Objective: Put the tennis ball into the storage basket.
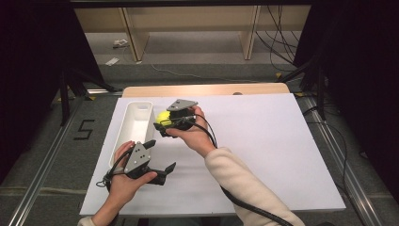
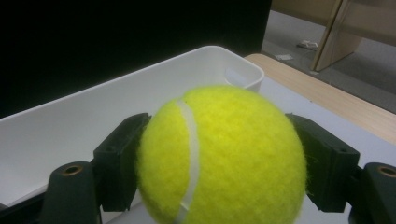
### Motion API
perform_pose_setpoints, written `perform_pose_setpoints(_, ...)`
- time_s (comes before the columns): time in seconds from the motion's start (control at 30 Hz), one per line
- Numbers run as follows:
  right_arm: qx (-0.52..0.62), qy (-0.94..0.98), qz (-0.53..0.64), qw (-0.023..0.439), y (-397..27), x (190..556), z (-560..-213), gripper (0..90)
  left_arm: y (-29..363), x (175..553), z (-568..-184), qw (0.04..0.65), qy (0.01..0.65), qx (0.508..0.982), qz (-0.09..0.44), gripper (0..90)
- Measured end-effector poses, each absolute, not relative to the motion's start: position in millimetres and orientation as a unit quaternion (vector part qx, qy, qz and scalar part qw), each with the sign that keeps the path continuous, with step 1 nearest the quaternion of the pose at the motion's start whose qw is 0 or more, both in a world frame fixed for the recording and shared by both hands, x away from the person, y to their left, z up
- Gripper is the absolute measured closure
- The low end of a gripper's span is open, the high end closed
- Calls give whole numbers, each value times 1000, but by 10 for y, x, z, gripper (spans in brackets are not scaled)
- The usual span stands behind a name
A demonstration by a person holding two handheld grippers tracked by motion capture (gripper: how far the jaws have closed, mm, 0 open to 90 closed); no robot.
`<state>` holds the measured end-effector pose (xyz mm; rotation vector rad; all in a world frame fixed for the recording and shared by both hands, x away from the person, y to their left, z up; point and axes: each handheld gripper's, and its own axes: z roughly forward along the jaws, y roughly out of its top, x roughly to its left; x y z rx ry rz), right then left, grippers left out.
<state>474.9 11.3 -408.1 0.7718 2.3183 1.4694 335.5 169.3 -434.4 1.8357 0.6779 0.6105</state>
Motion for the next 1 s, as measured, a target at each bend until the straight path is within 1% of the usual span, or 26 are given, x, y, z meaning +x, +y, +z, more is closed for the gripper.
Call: perform_pose_setpoints(1.0, 266, 809, 506, 139, 218, 4773, -4076, 262, 1698, 3355, -4342, 519, 283, 765, 255, 0)
